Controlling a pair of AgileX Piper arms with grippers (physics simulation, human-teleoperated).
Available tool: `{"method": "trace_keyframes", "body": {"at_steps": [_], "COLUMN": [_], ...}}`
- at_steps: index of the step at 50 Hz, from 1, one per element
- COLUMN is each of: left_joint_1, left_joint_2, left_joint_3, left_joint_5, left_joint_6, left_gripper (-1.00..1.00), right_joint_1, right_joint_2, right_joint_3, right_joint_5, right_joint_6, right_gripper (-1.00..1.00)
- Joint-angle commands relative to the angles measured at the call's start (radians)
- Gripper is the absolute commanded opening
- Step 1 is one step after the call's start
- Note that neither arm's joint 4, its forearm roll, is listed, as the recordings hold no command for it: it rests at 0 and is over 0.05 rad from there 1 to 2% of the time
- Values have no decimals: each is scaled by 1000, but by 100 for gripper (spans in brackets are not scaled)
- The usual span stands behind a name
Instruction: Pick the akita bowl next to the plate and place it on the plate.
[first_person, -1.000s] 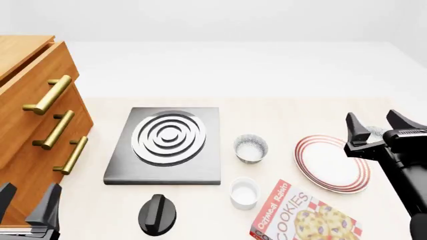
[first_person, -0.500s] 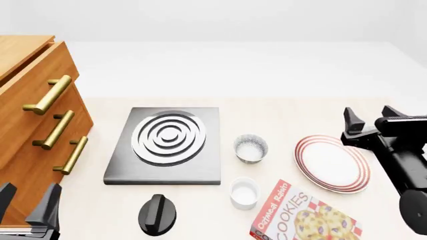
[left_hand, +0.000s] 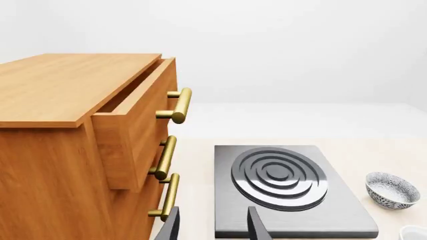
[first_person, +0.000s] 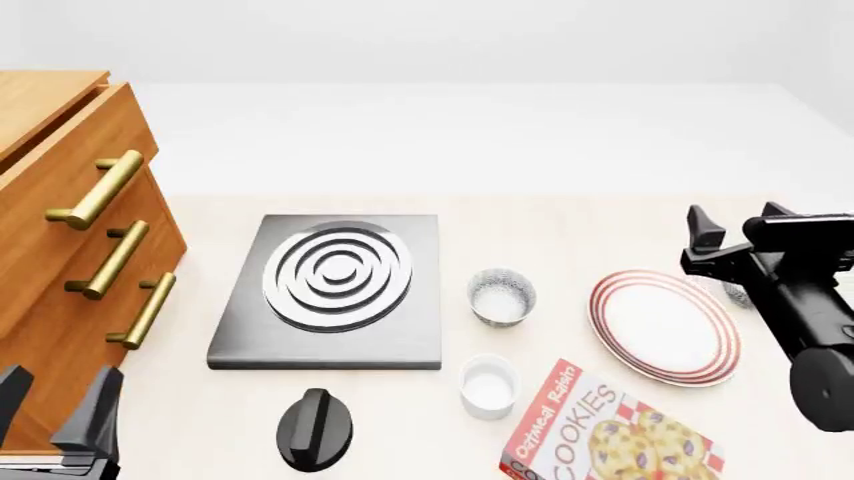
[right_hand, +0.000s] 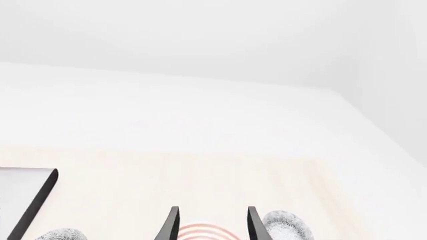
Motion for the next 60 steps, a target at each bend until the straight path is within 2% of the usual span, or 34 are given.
{"method": "trace_keyframes", "body": {"at_steps": [1, 32, 60], "left_joint_1": [0, 0, 0], "left_joint_2": [0, 0, 0], "left_joint_3": [0, 0, 0], "left_joint_5": [0, 0, 0], "left_joint_6": [0, 0, 0], "left_gripper": [100, 100, 100], "right_joint_1": [-16, -98, -158], "right_joint_2": [33, 127, 197], "right_joint_3": [-35, -127, -185], "right_joint_5": [23, 96, 121], "right_joint_6": [10, 100, 138], "right_gripper": [100, 100, 100]}}
